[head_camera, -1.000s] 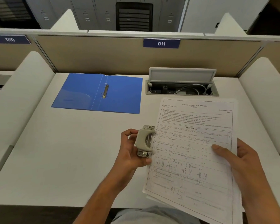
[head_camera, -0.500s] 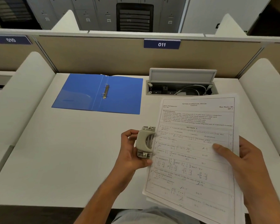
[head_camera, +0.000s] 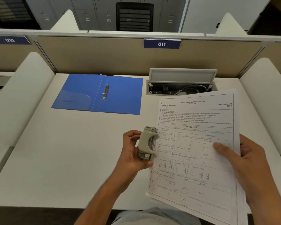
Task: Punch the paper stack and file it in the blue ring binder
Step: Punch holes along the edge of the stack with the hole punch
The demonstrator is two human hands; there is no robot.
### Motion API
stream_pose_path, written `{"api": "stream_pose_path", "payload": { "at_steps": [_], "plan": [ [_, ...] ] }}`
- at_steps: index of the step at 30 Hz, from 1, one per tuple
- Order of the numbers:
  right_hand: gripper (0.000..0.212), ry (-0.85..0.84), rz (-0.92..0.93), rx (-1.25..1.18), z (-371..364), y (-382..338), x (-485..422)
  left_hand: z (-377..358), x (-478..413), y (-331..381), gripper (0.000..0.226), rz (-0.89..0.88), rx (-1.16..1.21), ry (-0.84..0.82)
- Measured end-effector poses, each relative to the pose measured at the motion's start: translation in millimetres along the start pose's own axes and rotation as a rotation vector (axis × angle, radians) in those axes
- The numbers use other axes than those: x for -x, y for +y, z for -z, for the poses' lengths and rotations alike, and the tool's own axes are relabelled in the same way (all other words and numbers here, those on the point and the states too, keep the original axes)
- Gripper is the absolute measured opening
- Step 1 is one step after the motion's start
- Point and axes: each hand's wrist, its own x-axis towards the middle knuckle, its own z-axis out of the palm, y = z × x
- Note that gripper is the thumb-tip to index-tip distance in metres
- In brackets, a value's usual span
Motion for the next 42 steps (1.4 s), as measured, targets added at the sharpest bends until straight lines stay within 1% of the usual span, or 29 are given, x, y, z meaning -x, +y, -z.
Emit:
{"api": "stream_pose_path", "payload": {
  "at_steps": [13,17,19,23,26,34,36,39,40,42],
  "plan": [
    [0.028,-0.009,-0.001,0.018,-0.8,-0.3,-3.3,0.3,-2.8,1.0,0.081,0.024,-0.004,-0.004],
    [0.025,-0.032,-0.028,-0.035,-0.2,-2.8,-3.3,1.1,0.1,2.4,0.077,0.034,0.051,-0.025],
    [0.03,-0.059,-0.047,-0.053,1.0,-4.1,-2.7,0.6,1.6,3.1,0.078,0.04,0.061,-0.029],
    [0.049,-0.085,-0.107,-0.005,3.1,-2.4,-1.1,-1.5,2.1,6.5,0.081,0.054,0.03,-0.022],
    [0.053,-0.087,-0.113,0.019,5.3,-3.1,-0.6,-4.0,2.4,8.7,0.08,0.059,0.025,-0.022],
    [0.041,-0.12,-0.066,0.116,13.6,-4.8,-3.0,-9.1,3.5,11.9,0.08,0.071,0.022,-0.053],
    [0.041,-0.115,-0.063,0.135,13.5,-5.6,-3.0,-11.8,3.0,13.1,0.075,0.087,0.066,-0.033],
    [0.043,-0.111,-0.079,0.149,12.7,-4.3,-4.3,-14.8,1.5,14.2,0.052,0.127,0.228,0.058],
    [0.043,-0.111,-0.085,0.148,12.3,-3.6,-4.4,-14.8,1.9,14.3,0.046,0.129,0.245,0.077],
    [0.044,-0.106,-0.097,0.146,10.4,-2.8,-4.1,-13.6,2.8,15.0,0.041,0.118,0.197,0.1]
  ]
}}
